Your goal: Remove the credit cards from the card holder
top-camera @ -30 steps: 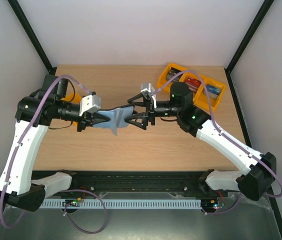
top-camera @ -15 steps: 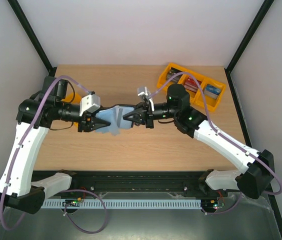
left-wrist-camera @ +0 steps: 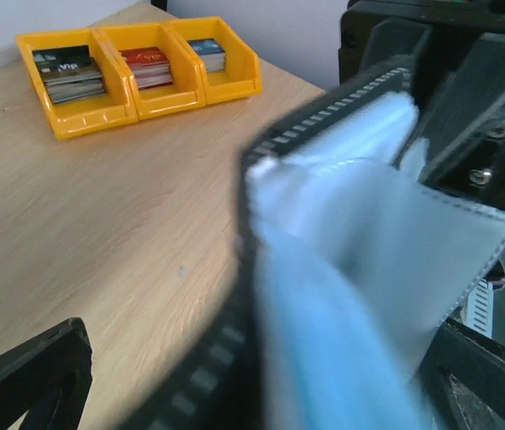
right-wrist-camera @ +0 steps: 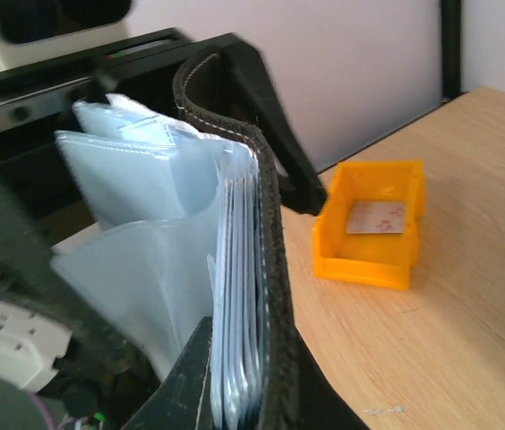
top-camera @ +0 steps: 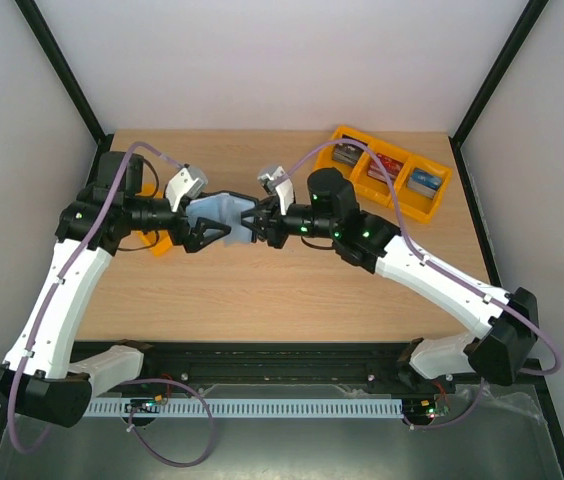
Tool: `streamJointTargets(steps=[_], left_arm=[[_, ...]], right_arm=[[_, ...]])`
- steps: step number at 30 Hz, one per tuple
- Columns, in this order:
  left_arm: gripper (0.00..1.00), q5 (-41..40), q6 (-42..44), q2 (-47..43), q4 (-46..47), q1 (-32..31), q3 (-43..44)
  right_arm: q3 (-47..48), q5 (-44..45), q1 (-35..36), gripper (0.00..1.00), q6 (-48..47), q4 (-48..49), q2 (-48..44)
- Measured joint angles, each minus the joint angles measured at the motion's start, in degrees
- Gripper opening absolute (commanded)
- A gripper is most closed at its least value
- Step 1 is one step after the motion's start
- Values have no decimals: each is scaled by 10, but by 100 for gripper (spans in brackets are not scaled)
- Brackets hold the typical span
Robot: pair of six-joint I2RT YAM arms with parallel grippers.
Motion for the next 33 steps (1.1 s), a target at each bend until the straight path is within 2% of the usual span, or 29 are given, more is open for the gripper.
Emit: streamJointTargets(steps=[14, 16, 24, 26, 27, 29, 33], left_arm=[[99, -80, -66, 0, 63, 1, -24], [90, -96, -76, 0, 73, 3, -28], [5, -142, -98, 0, 95, 18, -61], [2, -139, -102, -1, 95, 20, -63], [2, -136, -99, -2, 94, 20, -63], [2, -127, -97, -4, 94, 22, -63], [2, -95, -98, -9, 91, 30, -63]], right_arm=[[83, 185, 26, 2, 39, -77, 72], [90, 193, 28, 2, 43, -82, 77], [90, 170, 30, 2, 38, -84, 76], [90, 163, 30, 1, 32, -85, 76], [90, 160, 29, 5, 29, -85, 75], [88, 154, 28, 17, 21, -85, 70], [75, 138, 28, 31, 6, -84, 49]])
